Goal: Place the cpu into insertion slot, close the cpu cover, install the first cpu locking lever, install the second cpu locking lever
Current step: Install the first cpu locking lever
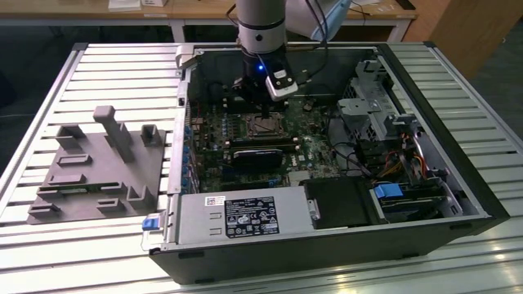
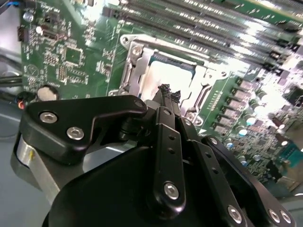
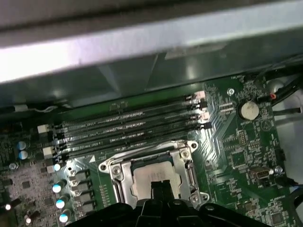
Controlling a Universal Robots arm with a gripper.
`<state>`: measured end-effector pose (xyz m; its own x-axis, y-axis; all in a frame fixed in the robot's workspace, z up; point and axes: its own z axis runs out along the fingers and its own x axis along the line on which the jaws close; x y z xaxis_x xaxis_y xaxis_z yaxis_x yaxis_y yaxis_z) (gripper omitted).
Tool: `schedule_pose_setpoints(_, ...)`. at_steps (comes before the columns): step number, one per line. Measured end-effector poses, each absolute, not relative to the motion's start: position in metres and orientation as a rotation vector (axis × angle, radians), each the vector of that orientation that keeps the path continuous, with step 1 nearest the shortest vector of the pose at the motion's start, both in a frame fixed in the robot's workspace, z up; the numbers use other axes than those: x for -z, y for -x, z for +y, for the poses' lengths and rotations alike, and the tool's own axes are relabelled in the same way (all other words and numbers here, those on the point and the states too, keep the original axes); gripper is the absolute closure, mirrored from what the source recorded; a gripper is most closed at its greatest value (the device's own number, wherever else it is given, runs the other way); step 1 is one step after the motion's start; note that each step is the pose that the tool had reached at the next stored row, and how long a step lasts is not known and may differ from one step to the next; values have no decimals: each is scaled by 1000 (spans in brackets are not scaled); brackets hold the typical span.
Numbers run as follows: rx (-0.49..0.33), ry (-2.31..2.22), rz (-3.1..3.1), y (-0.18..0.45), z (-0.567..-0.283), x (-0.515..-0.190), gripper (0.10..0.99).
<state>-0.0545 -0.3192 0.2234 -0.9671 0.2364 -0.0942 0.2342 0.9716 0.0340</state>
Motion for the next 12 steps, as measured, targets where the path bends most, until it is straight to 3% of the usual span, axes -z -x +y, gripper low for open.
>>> schedule_pose_setpoints(12,-33,-371,3033,54,-326,-222,984)
